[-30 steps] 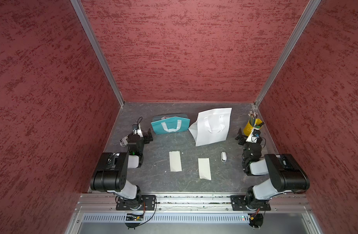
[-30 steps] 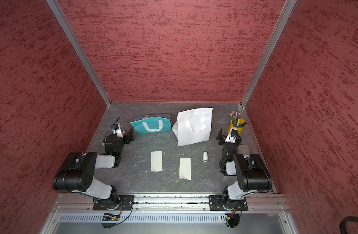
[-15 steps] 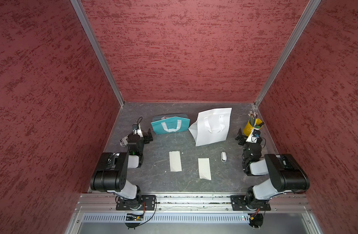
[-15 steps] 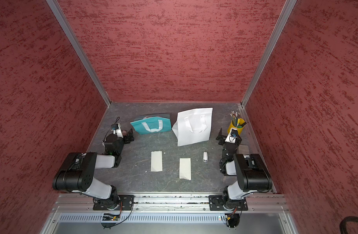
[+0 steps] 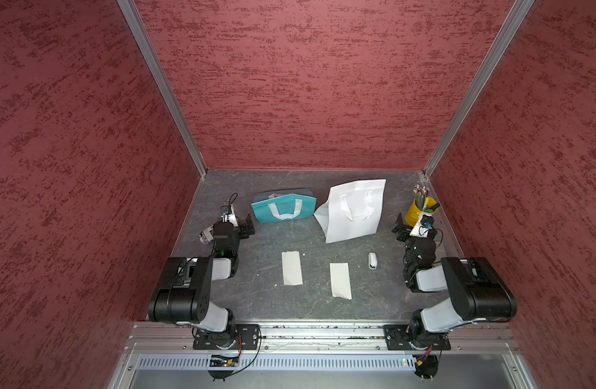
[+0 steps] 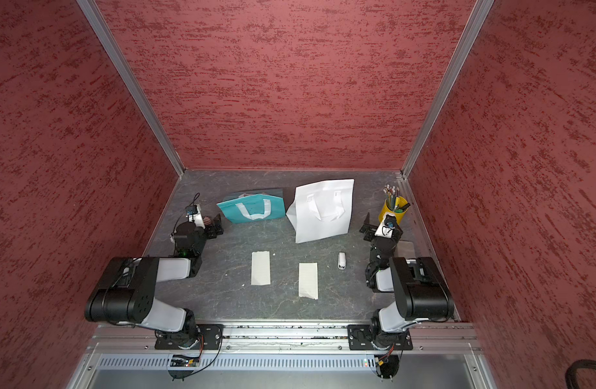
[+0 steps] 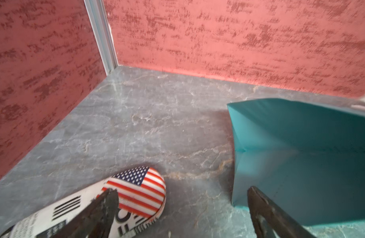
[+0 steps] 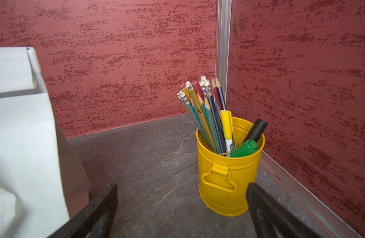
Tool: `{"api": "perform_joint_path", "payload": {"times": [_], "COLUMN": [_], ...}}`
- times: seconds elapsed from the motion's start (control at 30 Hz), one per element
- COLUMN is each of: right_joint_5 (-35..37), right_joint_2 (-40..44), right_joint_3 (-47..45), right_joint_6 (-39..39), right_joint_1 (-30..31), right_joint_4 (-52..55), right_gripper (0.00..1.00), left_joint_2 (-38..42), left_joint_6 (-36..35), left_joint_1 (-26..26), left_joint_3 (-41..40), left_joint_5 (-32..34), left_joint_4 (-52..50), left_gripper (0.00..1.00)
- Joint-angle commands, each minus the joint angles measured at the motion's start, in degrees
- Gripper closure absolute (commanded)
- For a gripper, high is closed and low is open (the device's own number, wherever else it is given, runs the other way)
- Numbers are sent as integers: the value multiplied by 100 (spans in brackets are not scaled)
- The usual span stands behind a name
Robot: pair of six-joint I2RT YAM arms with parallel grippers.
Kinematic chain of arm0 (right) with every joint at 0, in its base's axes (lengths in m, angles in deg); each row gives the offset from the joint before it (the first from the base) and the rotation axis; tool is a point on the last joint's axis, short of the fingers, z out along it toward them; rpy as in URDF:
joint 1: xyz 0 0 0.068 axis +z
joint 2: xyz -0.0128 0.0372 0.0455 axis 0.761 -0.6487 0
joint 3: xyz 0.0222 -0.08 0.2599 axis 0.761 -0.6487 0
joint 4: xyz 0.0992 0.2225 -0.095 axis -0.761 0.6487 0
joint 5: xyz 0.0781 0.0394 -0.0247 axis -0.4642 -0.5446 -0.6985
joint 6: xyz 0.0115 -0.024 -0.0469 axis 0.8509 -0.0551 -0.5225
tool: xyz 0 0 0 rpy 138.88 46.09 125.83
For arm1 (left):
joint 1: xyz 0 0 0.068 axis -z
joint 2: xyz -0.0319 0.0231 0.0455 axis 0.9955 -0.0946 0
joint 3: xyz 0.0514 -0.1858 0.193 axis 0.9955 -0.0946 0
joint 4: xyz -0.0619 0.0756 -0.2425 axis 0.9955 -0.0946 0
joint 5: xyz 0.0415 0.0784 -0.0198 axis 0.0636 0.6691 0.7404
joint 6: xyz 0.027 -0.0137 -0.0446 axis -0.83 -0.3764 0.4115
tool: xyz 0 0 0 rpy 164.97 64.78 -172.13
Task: Staple the receipts to the bags
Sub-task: Pick up the receipt from the center of the board.
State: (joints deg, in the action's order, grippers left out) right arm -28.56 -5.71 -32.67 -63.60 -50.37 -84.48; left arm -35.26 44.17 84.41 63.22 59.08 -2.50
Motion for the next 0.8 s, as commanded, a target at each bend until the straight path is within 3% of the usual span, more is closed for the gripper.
{"api": "perform_joint_path", "payload": {"times": [0.0,0.1,0.23,0.33,0.43,0.63,0.77], "right_joint_5": [118,55,-634,-1296,-1827,-2368,-2978], "right_joint_2": [734,1367,2080,2395,2591,2746,2660], "right_joint_3": [126,437,857,1188,1462,1765,1859], "right_joint_6": [-89,-65,-35,-128,-280,-813,-830], "right_joint_1": [88,181,390,682,1114,2324,2978], "right_joint_4": [706,1688,2825,3685,4534,5625,5902], "right_gripper": [1,1,2,4,5,11,25], "left_joint_2": [1142,2391,3847,4509,4893,5065,4779], "left_joint_6": [-93,-76,500,957,1868,3270,4580], "left_joint_1": [121,134,211,402,836,2715,4231], "left_joint_3": [529,888,1524,1972,2306,2273,1953], "left_joint_5": [405,72,-499,-729,-730,-226,239], "left_joint_4": [-1436,-2880,-4859,-6274,-7548,-8729,-9111], "left_gripper": [0,0,0,0,0,0,2]}}
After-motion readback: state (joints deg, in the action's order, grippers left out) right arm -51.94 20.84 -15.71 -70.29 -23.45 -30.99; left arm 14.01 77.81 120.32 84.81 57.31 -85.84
